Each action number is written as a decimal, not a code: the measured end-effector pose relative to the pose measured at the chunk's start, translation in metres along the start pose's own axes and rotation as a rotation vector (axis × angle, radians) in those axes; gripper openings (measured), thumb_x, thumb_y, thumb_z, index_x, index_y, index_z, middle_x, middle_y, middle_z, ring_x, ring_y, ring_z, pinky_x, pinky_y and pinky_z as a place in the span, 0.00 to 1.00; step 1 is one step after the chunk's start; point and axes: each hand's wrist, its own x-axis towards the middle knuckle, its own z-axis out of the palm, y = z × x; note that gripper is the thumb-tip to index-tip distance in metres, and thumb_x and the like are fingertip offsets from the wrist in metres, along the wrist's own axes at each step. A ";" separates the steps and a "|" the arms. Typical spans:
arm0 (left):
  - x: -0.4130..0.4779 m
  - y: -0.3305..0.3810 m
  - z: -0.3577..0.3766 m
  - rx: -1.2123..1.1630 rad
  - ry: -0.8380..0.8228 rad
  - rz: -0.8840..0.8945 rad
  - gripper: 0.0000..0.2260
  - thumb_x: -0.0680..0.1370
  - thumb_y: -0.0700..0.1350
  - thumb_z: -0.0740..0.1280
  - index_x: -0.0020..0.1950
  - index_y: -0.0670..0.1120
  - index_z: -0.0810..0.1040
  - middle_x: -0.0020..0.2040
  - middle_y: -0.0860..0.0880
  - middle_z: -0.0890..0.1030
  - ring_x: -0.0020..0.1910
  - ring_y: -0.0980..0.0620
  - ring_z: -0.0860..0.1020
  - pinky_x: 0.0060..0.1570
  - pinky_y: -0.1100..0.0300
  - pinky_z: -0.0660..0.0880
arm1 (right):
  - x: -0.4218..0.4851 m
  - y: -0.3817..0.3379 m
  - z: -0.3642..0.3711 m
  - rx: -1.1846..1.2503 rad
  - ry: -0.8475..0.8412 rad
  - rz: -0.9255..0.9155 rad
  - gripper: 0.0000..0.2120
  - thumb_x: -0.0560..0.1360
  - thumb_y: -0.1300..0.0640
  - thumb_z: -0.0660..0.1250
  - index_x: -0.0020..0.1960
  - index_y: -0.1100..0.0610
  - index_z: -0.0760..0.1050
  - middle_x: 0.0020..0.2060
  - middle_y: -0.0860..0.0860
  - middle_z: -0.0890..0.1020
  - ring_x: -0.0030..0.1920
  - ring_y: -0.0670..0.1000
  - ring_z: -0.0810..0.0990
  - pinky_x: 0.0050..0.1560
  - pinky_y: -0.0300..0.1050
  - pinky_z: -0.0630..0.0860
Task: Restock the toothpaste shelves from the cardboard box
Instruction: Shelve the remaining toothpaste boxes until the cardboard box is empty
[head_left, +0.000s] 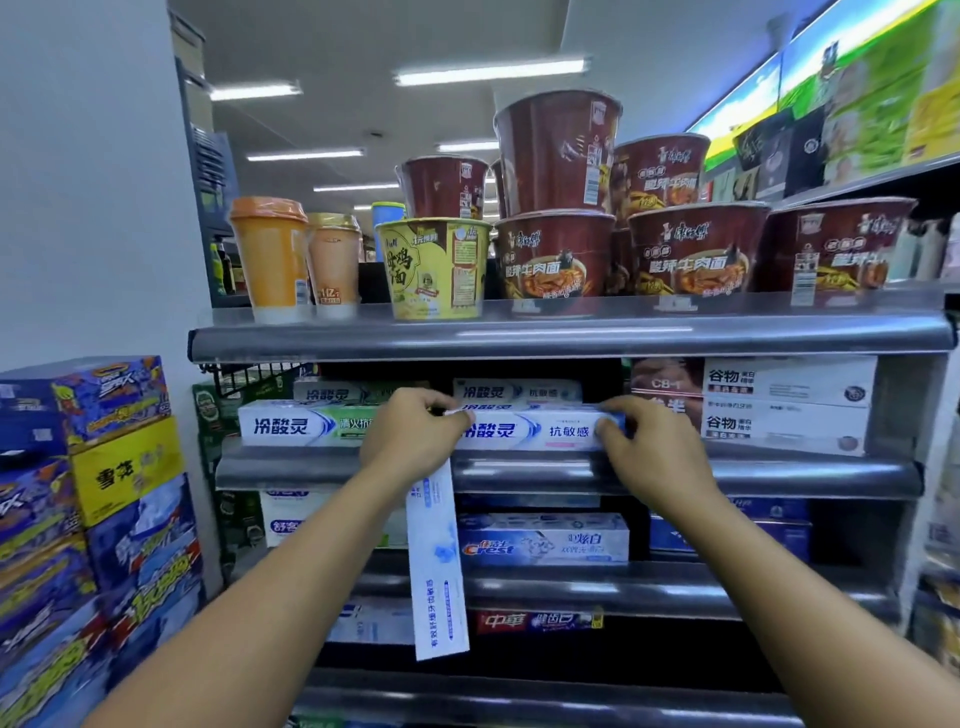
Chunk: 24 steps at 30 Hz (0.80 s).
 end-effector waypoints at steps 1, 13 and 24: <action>0.000 0.000 -0.001 -0.024 -0.011 0.001 0.10 0.73 0.60 0.74 0.50 0.57 0.86 0.41 0.57 0.85 0.45 0.52 0.83 0.48 0.49 0.81 | 0.000 -0.001 -0.003 0.000 -0.018 -0.001 0.13 0.78 0.48 0.65 0.61 0.47 0.81 0.30 0.39 0.75 0.33 0.48 0.75 0.40 0.44 0.67; -0.017 0.007 -0.022 -0.648 0.170 0.075 0.07 0.75 0.38 0.74 0.39 0.49 0.86 0.38 0.52 0.86 0.41 0.57 0.83 0.41 0.66 0.76 | -0.075 -0.036 -0.010 0.427 -0.080 -0.086 0.13 0.75 0.49 0.72 0.60 0.46 0.82 0.48 0.39 0.84 0.50 0.42 0.82 0.51 0.46 0.79; -0.037 0.042 -0.028 -0.764 0.021 -0.007 0.17 0.72 0.61 0.74 0.46 0.47 0.83 0.42 0.51 0.85 0.38 0.53 0.81 0.39 0.58 0.76 | -0.117 -0.067 0.003 0.742 -0.530 0.004 0.13 0.69 0.54 0.78 0.52 0.49 0.82 0.48 0.46 0.87 0.48 0.46 0.86 0.48 0.49 0.84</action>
